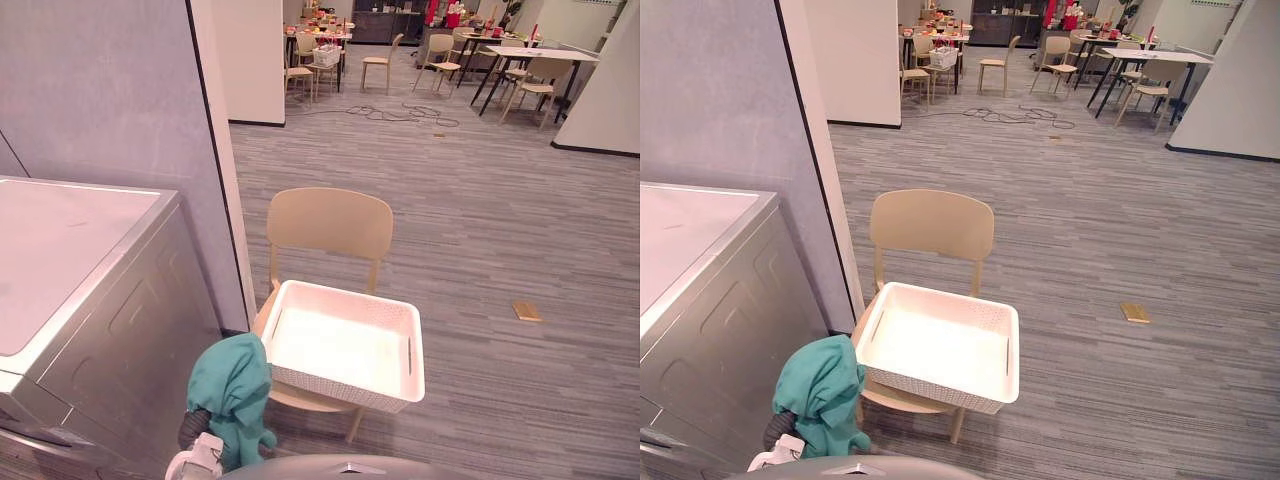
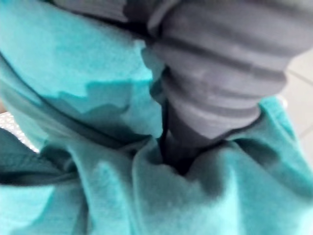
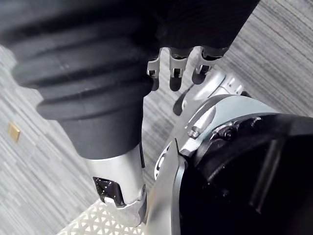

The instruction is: Pick up the laundry basket with both hands and put the clothes into the washing machine.

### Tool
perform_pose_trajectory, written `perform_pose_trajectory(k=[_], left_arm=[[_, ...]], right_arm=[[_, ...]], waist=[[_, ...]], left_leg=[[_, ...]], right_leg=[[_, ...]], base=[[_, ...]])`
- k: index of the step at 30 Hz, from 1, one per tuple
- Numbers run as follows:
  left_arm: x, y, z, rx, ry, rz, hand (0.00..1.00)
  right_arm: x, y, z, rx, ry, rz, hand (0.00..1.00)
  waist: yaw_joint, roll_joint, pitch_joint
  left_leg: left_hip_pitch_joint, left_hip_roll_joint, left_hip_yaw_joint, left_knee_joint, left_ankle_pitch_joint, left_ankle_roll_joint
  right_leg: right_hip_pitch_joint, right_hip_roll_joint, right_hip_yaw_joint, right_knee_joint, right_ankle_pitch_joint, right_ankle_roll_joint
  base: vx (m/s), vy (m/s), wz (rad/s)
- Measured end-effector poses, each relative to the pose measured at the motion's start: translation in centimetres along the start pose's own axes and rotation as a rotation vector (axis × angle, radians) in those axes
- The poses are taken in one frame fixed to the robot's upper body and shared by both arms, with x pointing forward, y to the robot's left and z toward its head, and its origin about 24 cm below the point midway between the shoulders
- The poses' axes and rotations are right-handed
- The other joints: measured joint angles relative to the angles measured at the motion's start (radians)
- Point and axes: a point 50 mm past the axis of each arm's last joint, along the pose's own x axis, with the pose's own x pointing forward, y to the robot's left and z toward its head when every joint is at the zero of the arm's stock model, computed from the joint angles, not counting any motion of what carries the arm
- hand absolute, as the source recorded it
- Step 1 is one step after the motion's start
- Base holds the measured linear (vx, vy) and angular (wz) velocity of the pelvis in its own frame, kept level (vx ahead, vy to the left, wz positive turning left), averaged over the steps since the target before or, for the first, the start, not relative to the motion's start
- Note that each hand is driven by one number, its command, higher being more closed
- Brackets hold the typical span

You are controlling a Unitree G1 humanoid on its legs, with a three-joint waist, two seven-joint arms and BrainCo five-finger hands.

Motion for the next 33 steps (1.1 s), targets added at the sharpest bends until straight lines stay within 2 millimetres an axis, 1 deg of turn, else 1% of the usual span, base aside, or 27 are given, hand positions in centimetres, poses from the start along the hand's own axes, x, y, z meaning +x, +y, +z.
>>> perform_pose_trajectory(k=[1,3,4,5,6,7,8,9,10,11,12,13,15,17,18,19,20,21,22,23,24,27,28,29,31,32,33], left_arm=[[0.0,0.0,0.0,0.000,-0.001,-0.001,1.00],[0.0,0.0,0.4,0.009,-0.008,-0.007,1.00],[0.1,-0.3,0.5,0.007,-0.015,-0.016,1.00],[0.2,-0.8,0.9,0.014,-0.032,-0.039,1.00],[0.3,-1.5,1.2,0.021,-0.045,-0.066,1.00],[0.5,-1.9,1.4,0.027,-0.052,-0.084,1.00],[0.6,-2.6,1.8,0.032,-0.067,-0.111,1.00],[0.6,-2.8,1.8,0.031,-0.071,-0.118,1.00],[0.7,-3.1,2.4,0.044,-0.086,-0.133,1.00],[1.0,-3.7,2.8,0.049,-0.098,-0.156,1.00],[1.4,-5.0,2.9,0.048,-0.102,-0.202,1.00],[1.4,-6.1,2.7,0.040,-0.102,-0.239,1.00],[1.7,-7.2,2.8,0.045,-0.106,-0.281,1.00],[1.9,-7.7,3.0,0.043,-0.114,-0.296,1.00],[2.0,-7.9,3.1,0.041,-0.120,-0.300,1.00],[2.1,-8.0,3.2,0.035,-0.128,-0.300,1.00],[2.1,-7.9,3.4,0.038,-0.133,-0.296,1.00],[2.1,-7.4,4.3,0.061,-0.153,-0.284,1.00],[1.9,-6.7,5.0,0.095,-0.163,-0.272,1.00],[1.8,-6.5,5.3,0.107,-0.169,-0.273,1.00],[1.6,-6.7,5.9,0.126,-0.187,-0.291,1.00],[1.2,-7.4,7.0,0.147,-0.232,-0.335,1.00],[1.1,-7.4,7.2,0.151,-0.238,-0.342,1.00],[1.0,-7.4,7.2,0.166,-0.242,-0.343,1.00],[0.9,-7.1,6.8,0.192,-0.228,-0.337,1.00],[0.7,-7.1,6.3,0.206,-0.211,-0.338,1.00],[0.6,-7.2,5.6,0.214,-0.185,-0.348,1.00]], right_arm=[[0.1,0.1,0.3,-0.012,-0.008,0.002,0.00],[0.5,1.5,1.3,-0.050,-0.033,0.026,0.00],[0.6,1.7,1.7,-0.065,-0.042,0.034,0.00],[0.8,2.6,2.2,-0.106,-0.054,0.058,0.00],[0.9,3.0,2.8,-0.150,-0.072,0.072,0.00],[1.0,3.4,3.1,-0.169,-0.082,0.079,0.00],[1.2,4.2,4.1,-0.186,-0.106,0.090,0.00],[1.2,4.6,4.4,-0.182,-0.117,0.094,0.00],[1.2,5.3,4.1,-0.168,-0.113,0.107,0.00],[1.3,5.8,4.2,-0.163,-0.122,0.117,0.00],[1.3,6.2,5.0,-0.156,-0.150,0.115,0.00],[1.3,5.9,5.4,-0.131,-0.165,0.095,0.00],[1.4,5.1,5.4,-0.106,-0.160,0.066,0.00],[1.4,4.3,5.4,-0.082,-0.156,0.040,0.00],[1.5,4.0,5.2,-0.076,-0.138,0.022,0.00],[1.6,3.5,4.6,-0.060,-0.104,0.001,0.00],[1.6,3.4,4.2,-0.050,-0.088,-0.006,0.00],[1.6,3.6,3.1,-0.047,-0.042,-0.011,0.00],[1.5,3.5,2.2,-0.045,-0.012,-0.019,0.00],[1.5,3.4,2.0,-0.045,-0.004,-0.022,0.00],[1.5,3.5,2.0,-0.045,-0.004,-0.020,0.00],[1.7,4.3,2.9,-0.063,-0.020,-0.001,0.00],[1.8,4.3,3.0,-0.076,-0.021,0.002,0.00],[1.8,4.5,3.2,-0.078,-0.023,0.002,0.00],[1.8,4.9,3.3,-0.078,-0.030,0.000,0.00],[1.7,5.0,3.4,-0.076,-0.040,-0.002,0.00],[1.6,5.2,3.5,-0.069,-0.056,0.009,0.00]], waist=[[0.003,-0.007,0.015],[0.005,0.003,0.039],[0.007,-0.003,0.049],[0.013,0.008,0.051],[0.016,-0.009,0.070],[0.016,-0.006,0.077],[0.023,0.003,0.097],[0.021,-0.006,0.094],[0.017,-0.031,0.086],[0.014,-0.046,0.102],[0.017,-0.024,0.113],[0.014,-0.001,0.107],[-0.001,0.002,0.105],[-0.010,0.009,0.101],[-0.009,0.012,0.097],[-0.010,0.011,0.083],[-0.009,-0.003,0.082],[-0.005,-0.027,0.090],[-0.007,-0.051,0.090],[-0.006,-0.054,0.088],[0.010,-0.056,0.089],[0.046,-0.052,0.089],[0.057,-0.050,0.088],[0.058,-0.045,0.091],[0.053,-0.048,0.090],[0.050,-0.038,0.091],[0.045,-0.036,0.087]], left_leg=[[-0.002,0.005,-0.006,0.015,-0.004,-0.005],[-0.038,0.022,-0.055,0.047,-0.005,-0.013],[-0.054,0.025,-0.066,0.052,-0.002,-0.017],[-0.090,0.027,-0.095,0.060,0.008,-0.019],[-0.122,0.020,-0.116,0.057,0.024,-0.009],[-0.127,0.017,-0.116,0.053,0.030,0.005],[-0.163,0.013,-0.099,0.050,0.031,0.087],[-0.169,0.016,-0.069,0.038,0.017,0.155],[-0.172,0.023,0.019,0.011,-0.053,0.218],[-0.189,0.038,0.040,0.070,-0.058,0.193],[-0.228,0.080,0.066,0.199,-0.044,0.172],[-0.236,0.120,0.073,0.288,-0.043,0.168],[-0.232,0.160,0.074,0.379,-0.048,0.166],[-0.228,0.192,0.056,0.383,-0.019,0.153],[-0.213,0.172,0.029,0.321,-0.051,0.032],[-0.215,0.150,0.024,0.290,-0.087,-0.047],[-0.221,0.134,0.024,0.283,-0.094,-0.062],[-0.231,0.108,0.018,0.287,-0.095,-0.064],[-0.248,0.092,-0.006,0.307,-0.103,-0.063],[-0.258,0.090,-0.016,0.320,-0.113,-0.060],[-0.289,0.088,-0.027,0.359,-0.138,-0.053],[-0.393,0.086,-0.027,0.483,-0.207,-0.034],[-0.420,0.085,-0.027,0.511,-0.222,-0.029],[-0.447,0.080,-0.029,0.529,-0.225,-0.023],[-0.448,0.065,-0.028,0.507,-0.212,-0.004],[-0.442,0.054,-0.029,0.490,-0.200,0.013],[-0.433,0.036,-0.043,0.474,-0.180,0.033]], right_leg=[[0.001,0.003,-0.003,0.015,-0.010,-0.001],[-0.009,0.012,-0.047,0.071,-0.043,-0.009],[-0.020,0.011,-0.059,0.093,-0.054,-0.009],[-0.052,0.004,-0.087,0.139,-0.081,-0.015],[-0.079,-0.015,-0.122,0.182,-0.109,-0.018],[-0.085,-0.026,-0.137,0.205,-0.122,-0.022],[-0.116,-0.047,-0.162,0.257,-0.137,-0.028],[-0.121,-0.053,-0.169,0.262,-0.136,-0.030],[-0.128,-0.087,-0.196,0.244,-0.129,-0.042],[-0.130,-0.104,-0.216,0.251,-0.128,-0.046],[-0.128,-0.117,-0.251,0.269,-0.125,-0.050],[-0.116,-0.125,-0.280,0.282,-0.125,-0.051],[-0.093,-0.164,-0.317,0.300,-0.122,-0.045],[-0.094,-0.187,-0.337,0.307,-0.103,-0.013],[-0.102,-0.199,-0.345,0.303,-0.079,0.014],[-0.102,-0.206,-0.351,0.268,-0.042,0.006],[-0.097,-0.210,-0.354,0.242,-0.017,-0.003],[-0.073,-0.212,-0.357,0.179,0.034,-0.022],[-0.034,-0.206,-0.367,0.122,0.094,-0.022],[-0.021,-0.202,-0.376,0.102,0.120,-0.021],[-0.015,-0.199,-0.385,0.077,0.154,-0.021],[-0.028,-0.200,-0.386,0.029,0.162,-0.027],[-0.036,-0.200,-0.390,0.018,0.142,-0.058],[-0.042,-0.201,-0.400,0.014,0.116,-0.113],[-0.035,-0.198,-0.400,0.021,0.037,-0.255],[-0.033,-0.186,-0.371,0.024,-0.024,-0.341],[-0.030,-0.154,-0.289,0.025,-0.111,-0.431]], base=[[0.01,-0.057,0.30],[0.00,-0.066,0.49],[-0.06,-0.092,0.70],[-0.09,-0.104,0.77],[-0.10,-0.098,0.79],[-0.10,-0.078,0.81],[-0.08,-0.064,0.59],[-0.05,-0.065,0.72],[0.00,-0.033,0.62],[0.01,-0.002,0.79],[-0.03,0.025,0.78],[-0.04,0.065,0.72],[-0.02,0.163,0.72],[0.01,0.270,0.60],[0.03,0.402,0.52],[0.02,0.447,0.51],[0.00,0.465,0.47],[-0.04,0.398,0.46],[-0.04,0.348,0.48],[-0.07,0.263,0.48],[-0.11,0.240,0.23],[-0.16,0.208,-0.01],[-0.20,0.202,0.05],[-0.13,0.141,0.23],[-0.08,0.070,0.50],[-0.03,0.048,0.72],[0.00,0.048,0.84]])
